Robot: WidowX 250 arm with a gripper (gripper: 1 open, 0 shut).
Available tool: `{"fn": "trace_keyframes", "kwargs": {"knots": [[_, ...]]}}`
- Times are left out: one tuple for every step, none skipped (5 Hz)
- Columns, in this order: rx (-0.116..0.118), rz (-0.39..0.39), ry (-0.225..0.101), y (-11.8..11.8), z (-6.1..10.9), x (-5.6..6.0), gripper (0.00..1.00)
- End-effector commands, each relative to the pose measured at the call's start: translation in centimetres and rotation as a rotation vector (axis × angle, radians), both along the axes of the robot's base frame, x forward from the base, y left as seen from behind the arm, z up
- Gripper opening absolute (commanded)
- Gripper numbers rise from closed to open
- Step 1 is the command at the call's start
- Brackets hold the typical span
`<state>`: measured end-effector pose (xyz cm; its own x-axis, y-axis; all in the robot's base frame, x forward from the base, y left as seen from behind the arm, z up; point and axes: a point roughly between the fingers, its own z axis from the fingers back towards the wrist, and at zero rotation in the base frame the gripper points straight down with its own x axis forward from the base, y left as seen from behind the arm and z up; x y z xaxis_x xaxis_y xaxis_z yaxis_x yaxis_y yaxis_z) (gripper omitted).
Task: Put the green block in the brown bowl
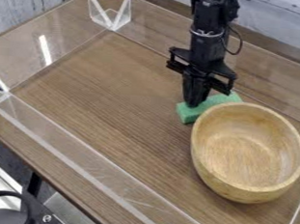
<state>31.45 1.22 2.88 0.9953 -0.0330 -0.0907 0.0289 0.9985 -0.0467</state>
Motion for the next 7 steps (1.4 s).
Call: {"fn": "trace_keyframes", "kwargs": {"knots": [[0.005, 0.023, 0.007, 1.2, -1.5, 0.2, 0.00], [0.005, 0.026, 0.012, 1.4, -2.1, 0.3, 0.00], [0.005, 0.028, 0.018, 1.6, -2.5, 0.4, 0.00], [-0.006, 0.029, -0.021, 1.8, -0.4, 0.6, 0.00], [-0.018, 0.028, -0.061, 2.0, 1.8, 0.6, 0.00], [-0.030, 0.033, -0.110, 2.4, 4.4, 0.6, 0.00], [-0.043, 0.052, -0.163, 3.0, 7.1, 0.9, 0.00]]}}
